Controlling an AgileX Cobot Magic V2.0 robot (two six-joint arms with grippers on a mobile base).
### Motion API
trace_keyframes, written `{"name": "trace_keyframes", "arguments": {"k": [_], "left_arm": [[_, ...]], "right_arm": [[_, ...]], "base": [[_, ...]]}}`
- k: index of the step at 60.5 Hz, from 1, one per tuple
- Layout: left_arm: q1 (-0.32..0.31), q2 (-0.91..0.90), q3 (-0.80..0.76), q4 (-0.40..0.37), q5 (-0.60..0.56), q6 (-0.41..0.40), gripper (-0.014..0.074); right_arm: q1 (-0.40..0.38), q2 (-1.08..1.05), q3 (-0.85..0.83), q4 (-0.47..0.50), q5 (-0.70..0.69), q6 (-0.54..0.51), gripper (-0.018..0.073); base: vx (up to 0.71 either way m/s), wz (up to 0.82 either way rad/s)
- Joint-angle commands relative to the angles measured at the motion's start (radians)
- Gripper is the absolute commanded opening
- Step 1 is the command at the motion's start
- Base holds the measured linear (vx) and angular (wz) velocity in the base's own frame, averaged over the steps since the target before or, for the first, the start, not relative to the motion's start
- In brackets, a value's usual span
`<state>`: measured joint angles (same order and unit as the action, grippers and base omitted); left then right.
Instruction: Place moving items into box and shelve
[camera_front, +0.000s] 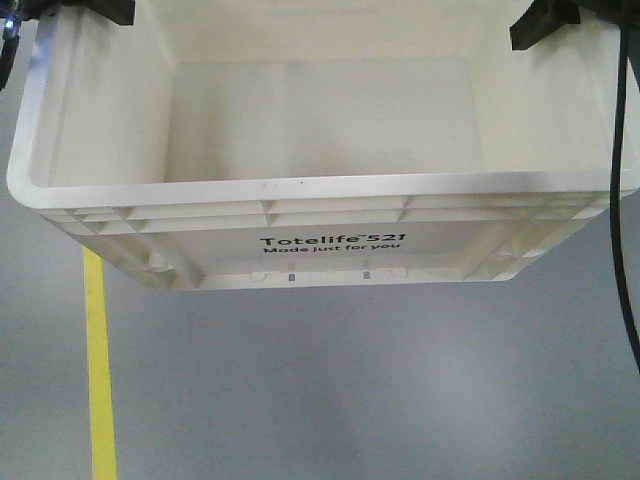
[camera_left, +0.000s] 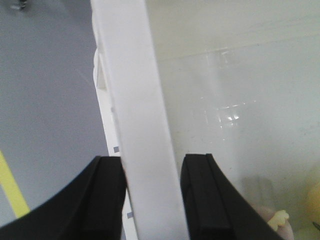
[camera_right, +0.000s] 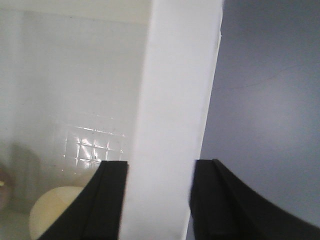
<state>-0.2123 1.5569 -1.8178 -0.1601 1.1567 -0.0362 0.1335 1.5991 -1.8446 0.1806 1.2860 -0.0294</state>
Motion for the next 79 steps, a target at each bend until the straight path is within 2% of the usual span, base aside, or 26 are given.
{"name": "trace_keyframes", "arguments": {"k": [1,39,79], "left_arm": [[-0.008,-0.064,-0.037,-0.078,-0.117,0.018,-0.0007],[-0.008,-0.064,-0.037,-0.078,-0.117,0.018,-0.0007],[-0.008,-0.064,-0.037,-0.078,-0.117,0.018,-0.0007]], "right_arm": [[-0.004,-0.048,-0.041,0.009,-0.011,0.017,-0.0005],[-0.004,-0.048,-0.041,0.009,-0.011,0.017,-0.0005],[-0.004,-0.048,-0.041,0.009,-0.011,0.017,-0.0005]], "base": [[-0.12,0.46],[-0.09,0.35],[0.0,0.11]]}}
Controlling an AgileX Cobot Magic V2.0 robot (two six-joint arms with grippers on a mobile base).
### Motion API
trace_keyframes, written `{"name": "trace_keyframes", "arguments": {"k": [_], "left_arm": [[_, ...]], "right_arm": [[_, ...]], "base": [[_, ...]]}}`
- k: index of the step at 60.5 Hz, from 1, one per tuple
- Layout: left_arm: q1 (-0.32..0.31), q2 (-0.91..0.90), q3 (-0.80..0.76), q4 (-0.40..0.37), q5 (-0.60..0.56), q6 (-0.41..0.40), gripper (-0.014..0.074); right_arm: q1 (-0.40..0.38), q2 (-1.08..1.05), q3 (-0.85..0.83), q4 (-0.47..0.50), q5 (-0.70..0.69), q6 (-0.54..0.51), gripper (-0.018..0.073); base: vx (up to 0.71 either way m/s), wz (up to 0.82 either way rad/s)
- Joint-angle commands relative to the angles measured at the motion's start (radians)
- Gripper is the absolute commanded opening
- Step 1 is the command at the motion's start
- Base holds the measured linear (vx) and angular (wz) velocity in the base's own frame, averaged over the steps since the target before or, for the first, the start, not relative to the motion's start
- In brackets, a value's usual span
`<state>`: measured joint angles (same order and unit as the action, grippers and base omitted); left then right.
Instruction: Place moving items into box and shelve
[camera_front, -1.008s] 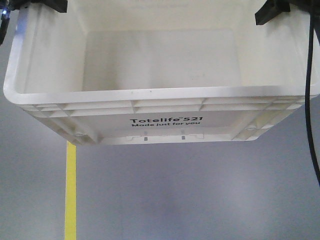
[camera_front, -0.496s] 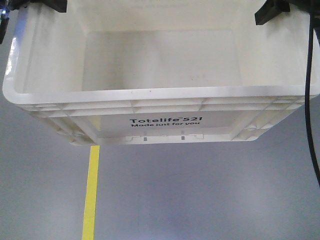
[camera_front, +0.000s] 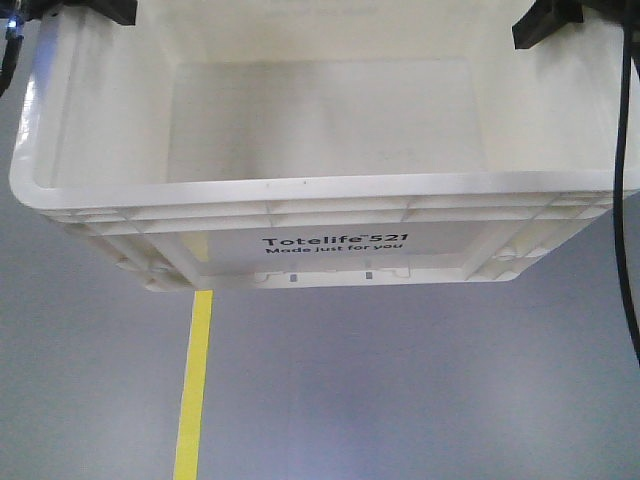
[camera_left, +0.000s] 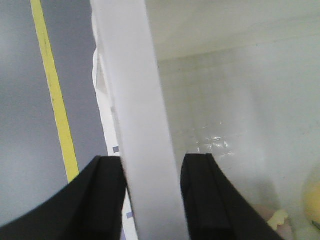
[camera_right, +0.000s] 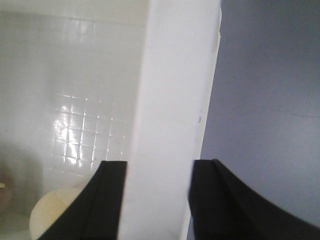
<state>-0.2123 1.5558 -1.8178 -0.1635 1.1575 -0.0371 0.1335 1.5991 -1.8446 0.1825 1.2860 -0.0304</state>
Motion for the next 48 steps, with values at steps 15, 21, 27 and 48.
{"name": "trace_keyframes", "arguments": {"k": [15,21,27,48], "left_arm": [[-0.008,-0.063,-0.037,-0.075,-0.118,0.019,-0.0007],[-0.008,-0.063,-0.037,-0.075,-0.118,0.019,-0.0007],[-0.008,-0.063,-0.037,-0.075,-0.118,0.019,-0.0007],[-0.008,-0.063,-0.037,-0.075,-0.118,0.019,-0.0007]], "right_arm": [[-0.004,-0.048,-0.041,0.007,-0.011,0.018,-0.0005],[-0.004,-0.048,-0.041,0.007,-0.011,0.018,-0.0005],[-0.004,-0.048,-0.041,0.007,-0.011,0.018,-0.0005],[-0.004,-0.048,-0.041,0.007,-0.011,0.018,-0.0005]], "base": [[0.08,0.24],[0.12,0.29],[0.15,0.27],[0.23,0.24]]}}
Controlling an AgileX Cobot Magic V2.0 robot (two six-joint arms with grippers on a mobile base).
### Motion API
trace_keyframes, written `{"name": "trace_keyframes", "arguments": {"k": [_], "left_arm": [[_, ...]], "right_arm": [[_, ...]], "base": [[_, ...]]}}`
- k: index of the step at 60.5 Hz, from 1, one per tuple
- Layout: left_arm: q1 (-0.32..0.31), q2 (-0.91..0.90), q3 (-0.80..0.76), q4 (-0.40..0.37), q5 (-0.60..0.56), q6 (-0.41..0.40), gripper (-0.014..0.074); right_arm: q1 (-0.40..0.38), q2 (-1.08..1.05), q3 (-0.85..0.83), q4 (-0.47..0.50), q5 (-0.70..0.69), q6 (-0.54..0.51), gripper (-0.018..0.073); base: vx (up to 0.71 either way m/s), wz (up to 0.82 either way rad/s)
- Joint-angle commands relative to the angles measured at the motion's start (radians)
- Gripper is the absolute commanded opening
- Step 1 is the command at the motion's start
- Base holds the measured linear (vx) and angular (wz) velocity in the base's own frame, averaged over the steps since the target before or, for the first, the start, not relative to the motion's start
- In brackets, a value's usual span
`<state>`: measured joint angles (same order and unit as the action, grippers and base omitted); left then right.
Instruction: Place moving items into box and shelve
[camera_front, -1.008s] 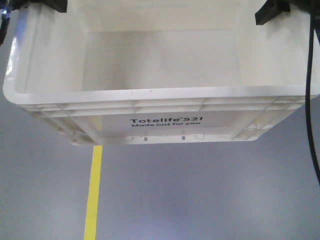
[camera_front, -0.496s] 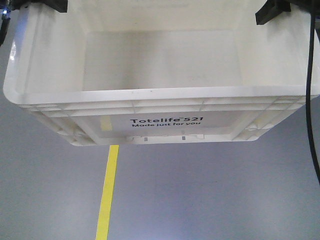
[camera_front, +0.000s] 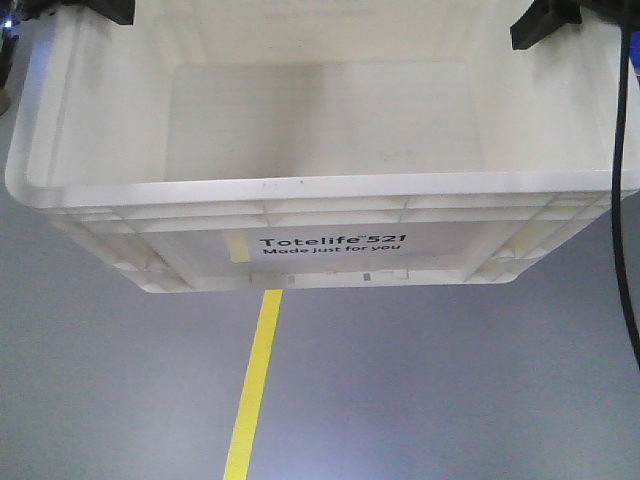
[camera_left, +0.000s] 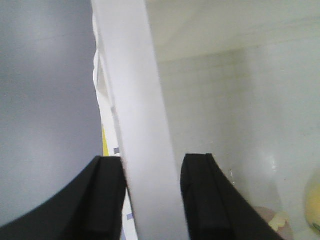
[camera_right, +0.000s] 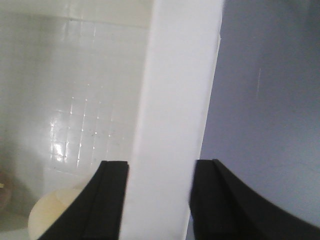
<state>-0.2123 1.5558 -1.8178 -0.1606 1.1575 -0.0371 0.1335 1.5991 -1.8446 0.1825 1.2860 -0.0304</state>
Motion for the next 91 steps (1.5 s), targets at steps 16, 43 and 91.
{"name": "trace_keyframes", "arguments": {"k": [16,43,91], "left_arm": [[-0.008,-0.063,-0.037,-0.078,-0.117,0.019,-0.0007],[-0.008,-0.063,-0.037,-0.078,-0.114,0.019,-0.0007],[-0.008,-0.063,-0.037,-0.079,-0.112,0.019,-0.0007]], "right_arm": [[-0.004,-0.048,-0.041,0.007,-0.007,0.018,-0.0005],[-0.004,-0.048,-0.041,0.006,-0.007,0.018,-0.0005],[-0.004,-0.048,-0.041,0.001,-0.007,0.018,-0.0005]], "base": [[0.35,0.16],[0.44,0.04],[0.55,0.06]]}}
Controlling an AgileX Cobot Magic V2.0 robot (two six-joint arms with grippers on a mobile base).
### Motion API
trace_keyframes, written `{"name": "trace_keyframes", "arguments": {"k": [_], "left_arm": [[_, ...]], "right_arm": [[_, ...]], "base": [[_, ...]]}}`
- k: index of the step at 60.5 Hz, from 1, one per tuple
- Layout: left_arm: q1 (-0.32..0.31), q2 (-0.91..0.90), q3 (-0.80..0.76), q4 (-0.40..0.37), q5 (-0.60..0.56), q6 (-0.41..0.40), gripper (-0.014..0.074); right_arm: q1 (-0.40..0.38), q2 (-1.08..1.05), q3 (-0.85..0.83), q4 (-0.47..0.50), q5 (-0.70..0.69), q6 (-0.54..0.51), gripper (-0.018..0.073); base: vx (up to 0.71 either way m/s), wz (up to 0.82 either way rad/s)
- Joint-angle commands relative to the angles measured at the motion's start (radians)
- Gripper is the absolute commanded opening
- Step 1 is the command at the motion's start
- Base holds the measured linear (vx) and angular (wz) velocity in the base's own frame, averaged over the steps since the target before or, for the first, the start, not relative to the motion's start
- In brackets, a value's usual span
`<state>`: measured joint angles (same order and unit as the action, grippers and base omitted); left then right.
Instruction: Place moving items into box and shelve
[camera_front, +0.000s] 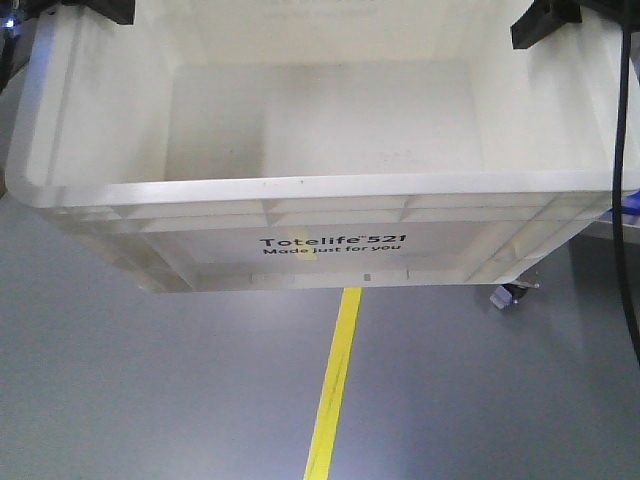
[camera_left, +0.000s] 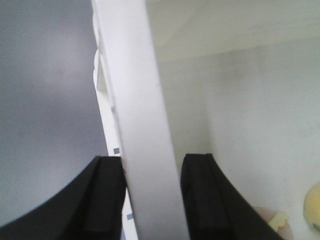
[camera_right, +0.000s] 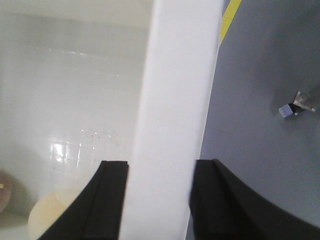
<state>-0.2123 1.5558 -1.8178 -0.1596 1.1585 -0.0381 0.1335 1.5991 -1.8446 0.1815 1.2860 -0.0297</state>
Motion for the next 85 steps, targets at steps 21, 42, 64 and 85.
{"name": "trace_keyframes", "arguments": {"k": [21,42,64,85], "left_arm": [[-0.008,-0.063,-0.037,-0.079,-0.111,0.02,-0.0007],[-0.008,-0.063,-0.037,-0.08,-0.111,0.02,-0.0007],[-0.008,-0.063,-0.037,-0.078,-0.112,0.02,-0.0007],[-0.008,-0.063,-0.037,-0.079,-0.112,0.02,-0.0007]], "right_arm": [[-0.004,-0.048,-0.041,0.004,-0.007,0.017,-0.0005],[-0.004,-0.048,-0.041,-0.001,-0.007,0.017,-0.0005],[-0.004,-0.048,-0.041,0.004,-0.007,0.017,-0.0005],[-0.004,-0.048,-0.041,0.004,-0.007,0.017,-0.0005]], "base": [[0.61,0.04],[0.65,-0.02],[0.66,-0.05],[0.65,-0.08]]}}
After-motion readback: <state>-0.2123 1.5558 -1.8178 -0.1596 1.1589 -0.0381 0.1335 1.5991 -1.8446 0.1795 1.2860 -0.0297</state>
